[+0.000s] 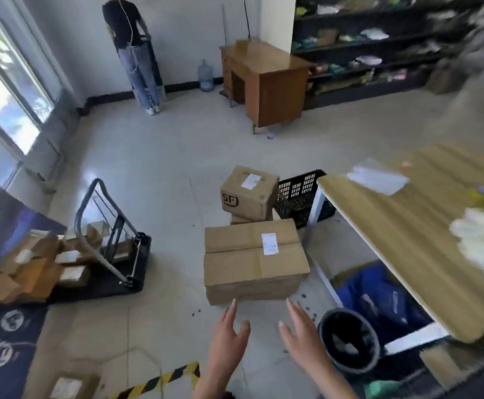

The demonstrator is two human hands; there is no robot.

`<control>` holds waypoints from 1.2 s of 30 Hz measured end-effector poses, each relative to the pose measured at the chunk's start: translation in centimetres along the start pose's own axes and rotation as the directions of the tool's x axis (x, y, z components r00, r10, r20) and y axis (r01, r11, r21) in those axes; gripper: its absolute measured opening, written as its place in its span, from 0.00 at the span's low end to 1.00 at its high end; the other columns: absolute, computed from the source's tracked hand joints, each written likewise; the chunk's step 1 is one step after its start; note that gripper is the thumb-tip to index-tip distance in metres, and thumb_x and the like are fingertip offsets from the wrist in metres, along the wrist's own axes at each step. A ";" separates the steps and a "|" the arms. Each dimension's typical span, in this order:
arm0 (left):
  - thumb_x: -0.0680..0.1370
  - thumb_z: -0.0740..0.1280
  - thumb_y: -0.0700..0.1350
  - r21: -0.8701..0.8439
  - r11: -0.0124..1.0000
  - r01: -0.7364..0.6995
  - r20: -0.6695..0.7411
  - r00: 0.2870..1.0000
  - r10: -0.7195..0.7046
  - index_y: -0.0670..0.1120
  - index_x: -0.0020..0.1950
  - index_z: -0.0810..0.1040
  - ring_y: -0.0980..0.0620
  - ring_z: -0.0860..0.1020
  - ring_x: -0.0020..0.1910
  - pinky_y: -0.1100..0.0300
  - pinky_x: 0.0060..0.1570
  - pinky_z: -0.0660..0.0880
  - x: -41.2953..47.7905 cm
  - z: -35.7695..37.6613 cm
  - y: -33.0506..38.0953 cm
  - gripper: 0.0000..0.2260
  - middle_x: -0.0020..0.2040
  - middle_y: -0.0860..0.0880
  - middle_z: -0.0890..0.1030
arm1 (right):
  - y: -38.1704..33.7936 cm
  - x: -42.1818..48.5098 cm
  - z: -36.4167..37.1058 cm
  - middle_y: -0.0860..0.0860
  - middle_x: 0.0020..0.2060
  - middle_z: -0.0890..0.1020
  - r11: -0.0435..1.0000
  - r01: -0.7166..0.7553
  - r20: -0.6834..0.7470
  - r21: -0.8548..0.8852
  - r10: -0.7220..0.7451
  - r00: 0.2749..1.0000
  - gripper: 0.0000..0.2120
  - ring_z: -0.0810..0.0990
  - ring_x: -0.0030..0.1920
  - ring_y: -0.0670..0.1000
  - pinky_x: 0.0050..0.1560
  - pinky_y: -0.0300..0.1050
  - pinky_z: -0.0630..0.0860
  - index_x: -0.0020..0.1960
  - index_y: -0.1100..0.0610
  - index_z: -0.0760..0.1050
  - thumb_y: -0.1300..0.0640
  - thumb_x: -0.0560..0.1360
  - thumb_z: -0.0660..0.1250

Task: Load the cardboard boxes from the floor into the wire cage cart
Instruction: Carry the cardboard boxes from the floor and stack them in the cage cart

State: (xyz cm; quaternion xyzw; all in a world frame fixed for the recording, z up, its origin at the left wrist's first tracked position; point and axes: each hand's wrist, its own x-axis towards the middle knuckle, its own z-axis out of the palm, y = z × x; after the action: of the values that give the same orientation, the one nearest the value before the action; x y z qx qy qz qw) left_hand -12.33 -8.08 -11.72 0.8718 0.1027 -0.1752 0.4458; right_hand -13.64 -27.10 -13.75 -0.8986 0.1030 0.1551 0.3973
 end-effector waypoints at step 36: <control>0.67 0.78 0.56 -0.285 0.781 0.556 -0.040 0.807 -0.589 0.51 0.71 0.63 0.58 0.76 0.55 0.66 0.49 0.73 60.4 4.7 -21.3 0.38 0.61 0.58 0.74 | 22.6 60.1 4.8 0.60 0.80 0.47 0.819 -0.558 -0.124 -0.135 0.545 0.829 0.47 0.48 0.79 0.60 0.75 0.56 0.50 0.81 0.55 0.43 0.40 0.75 0.68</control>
State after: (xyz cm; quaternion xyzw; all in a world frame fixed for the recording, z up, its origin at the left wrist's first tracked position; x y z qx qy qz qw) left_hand 34.90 1.89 -54.00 0.7422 0.4131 -0.2320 0.4739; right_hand 34.42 -42.25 -53.86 -0.8655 0.3611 0.2356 0.2549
